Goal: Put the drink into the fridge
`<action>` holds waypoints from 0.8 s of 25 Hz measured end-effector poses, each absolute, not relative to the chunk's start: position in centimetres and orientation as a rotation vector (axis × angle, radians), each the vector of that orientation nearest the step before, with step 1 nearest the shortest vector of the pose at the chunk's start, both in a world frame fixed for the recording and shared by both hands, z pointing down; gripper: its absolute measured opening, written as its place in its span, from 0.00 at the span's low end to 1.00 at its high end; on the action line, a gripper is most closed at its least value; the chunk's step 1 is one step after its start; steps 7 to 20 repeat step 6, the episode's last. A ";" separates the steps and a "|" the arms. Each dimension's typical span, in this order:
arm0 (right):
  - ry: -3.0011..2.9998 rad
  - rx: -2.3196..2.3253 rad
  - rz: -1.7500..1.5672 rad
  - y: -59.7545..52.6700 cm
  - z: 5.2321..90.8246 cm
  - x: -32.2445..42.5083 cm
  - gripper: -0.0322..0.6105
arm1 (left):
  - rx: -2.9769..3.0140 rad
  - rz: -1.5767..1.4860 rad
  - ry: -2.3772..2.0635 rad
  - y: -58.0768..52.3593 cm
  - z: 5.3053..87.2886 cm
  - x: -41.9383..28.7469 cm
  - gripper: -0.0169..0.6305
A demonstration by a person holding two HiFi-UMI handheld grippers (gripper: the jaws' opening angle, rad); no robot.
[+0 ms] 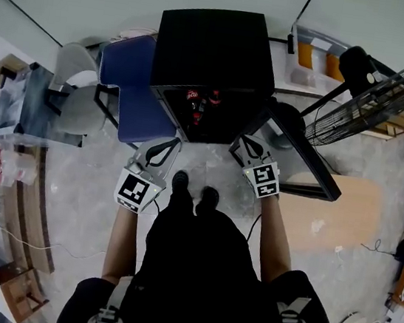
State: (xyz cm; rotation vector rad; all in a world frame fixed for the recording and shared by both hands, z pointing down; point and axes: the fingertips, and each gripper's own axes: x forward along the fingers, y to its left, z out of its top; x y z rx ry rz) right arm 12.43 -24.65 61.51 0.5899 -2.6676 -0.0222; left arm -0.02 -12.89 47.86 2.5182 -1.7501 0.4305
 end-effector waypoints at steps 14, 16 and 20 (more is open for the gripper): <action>-2.657 0.569 -0.009 -23.7 62.1 12.3 0.05 | 2.512 0.437 -1.756 -12.2 47.7 -0.2 0.03; -2.657 0.569 -0.009 -23.7 62.1 12.3 0.05 | 2.512 0.437 -1.756 -12.2 47.7 -0.2 0.03; -2.657 0.569 -0.009 -23.7 62.1 12.3 0.05 | 2.512 0.437 -1.756 -12.2 47.7 -0.2 0.03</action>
